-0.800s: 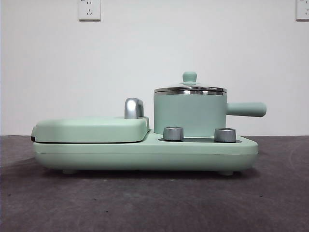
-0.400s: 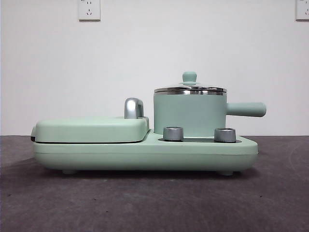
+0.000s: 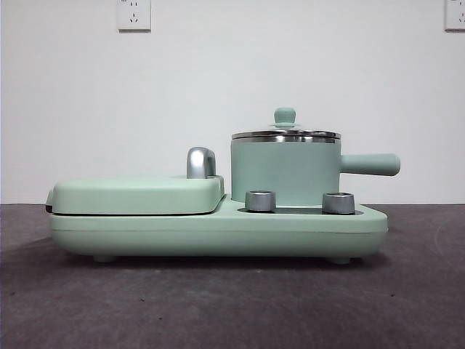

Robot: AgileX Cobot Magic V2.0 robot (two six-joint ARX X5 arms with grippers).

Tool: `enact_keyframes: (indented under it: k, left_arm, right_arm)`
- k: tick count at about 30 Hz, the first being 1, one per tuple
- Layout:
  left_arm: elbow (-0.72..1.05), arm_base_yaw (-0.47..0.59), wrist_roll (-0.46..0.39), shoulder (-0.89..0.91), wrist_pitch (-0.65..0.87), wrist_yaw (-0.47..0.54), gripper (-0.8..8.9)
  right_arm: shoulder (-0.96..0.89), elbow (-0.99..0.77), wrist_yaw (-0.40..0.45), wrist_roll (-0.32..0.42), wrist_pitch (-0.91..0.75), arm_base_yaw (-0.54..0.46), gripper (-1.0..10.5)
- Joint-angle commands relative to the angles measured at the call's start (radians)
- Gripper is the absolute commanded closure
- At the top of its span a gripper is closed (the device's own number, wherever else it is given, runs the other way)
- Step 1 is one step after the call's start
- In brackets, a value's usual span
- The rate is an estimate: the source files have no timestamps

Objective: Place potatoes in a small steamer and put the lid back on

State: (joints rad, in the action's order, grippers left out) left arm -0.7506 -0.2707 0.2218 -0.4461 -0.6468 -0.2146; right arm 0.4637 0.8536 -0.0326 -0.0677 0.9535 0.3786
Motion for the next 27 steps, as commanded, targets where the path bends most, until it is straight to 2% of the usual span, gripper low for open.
enact_keyframes:
  k: [1, 5, 8, 11, 19, 27]
  left_arm:
    - [-0.003, -0.003, -0.039, 0.001, 0.024, 0.007, 8.07]
    - [0.103, 0.02, -0.069, 0.042, 0.143, 0.066, 8.07]
    - [0.278, 0.059, -0.082, 0.124, 0.286, 0.142, 8.07]
    - [0.425, 0.098, -0.082, 0.226, 0.351, 0.198, 8.07]
    - [0.647, 0.206, -0.08, 0.447, 0.357, 0.201, 8.07]
    - [0.738, 0.273, -0.079, 0.443, 0.461, 0.2, 8.07]
  right_arm:
    - [0.005, 0.003, 0.0, -0.003, -0.011, 0.004, 9.3]
    - [0.004, 0.003, 0.0, -0.003, -0.011, 0.004, 9.3]
    - [0.005, 0.003, 0.0, -0.004, -0.011, 0.004, 9.3]
    - [0.005, 0.003, 0.0, -0.004, -0.011, 0.004, 9.3]
    - [0.004, 0.003, 0.0, -0.004, -0.011, 0.004, 9.3]
    - [0.005, 0.003, 0.0, -0.003, -0.01, 0.004, 9.3]
